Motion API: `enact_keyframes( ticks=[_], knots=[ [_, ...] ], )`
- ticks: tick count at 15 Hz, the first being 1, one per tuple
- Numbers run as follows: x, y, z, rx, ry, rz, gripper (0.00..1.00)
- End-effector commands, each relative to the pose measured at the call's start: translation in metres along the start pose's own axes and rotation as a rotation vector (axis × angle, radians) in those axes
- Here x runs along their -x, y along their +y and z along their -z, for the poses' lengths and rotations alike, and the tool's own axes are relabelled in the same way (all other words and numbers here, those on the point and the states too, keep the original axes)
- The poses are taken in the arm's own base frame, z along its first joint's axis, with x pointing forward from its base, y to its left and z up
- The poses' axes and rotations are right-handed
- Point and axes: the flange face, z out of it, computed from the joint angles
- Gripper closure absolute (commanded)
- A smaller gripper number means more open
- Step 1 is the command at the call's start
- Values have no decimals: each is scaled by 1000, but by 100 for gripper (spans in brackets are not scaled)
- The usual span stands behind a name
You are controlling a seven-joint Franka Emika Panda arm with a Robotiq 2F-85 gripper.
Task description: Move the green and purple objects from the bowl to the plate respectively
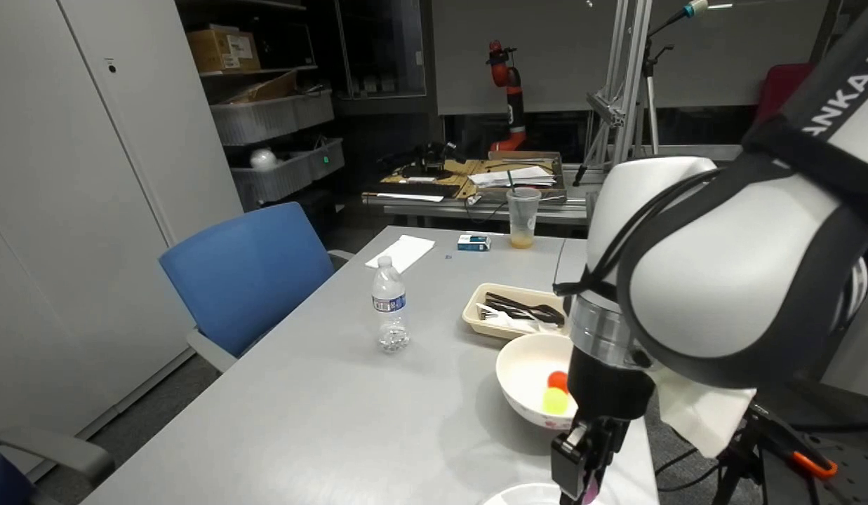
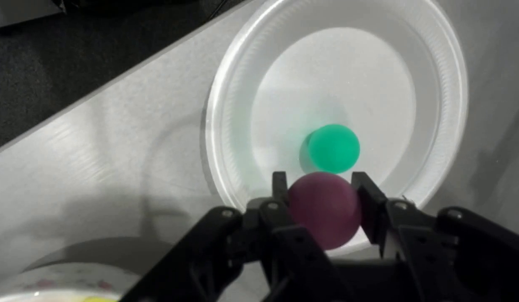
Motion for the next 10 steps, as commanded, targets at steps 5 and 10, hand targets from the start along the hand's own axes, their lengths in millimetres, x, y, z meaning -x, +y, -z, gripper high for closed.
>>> enact_keyframes(
  ticks=[5, 10],
  knots=[
    [21, -13, -26, -18, 155, -74, 83],
    [27, -20, -33, -19, 193, -86, 33]
  ],
)
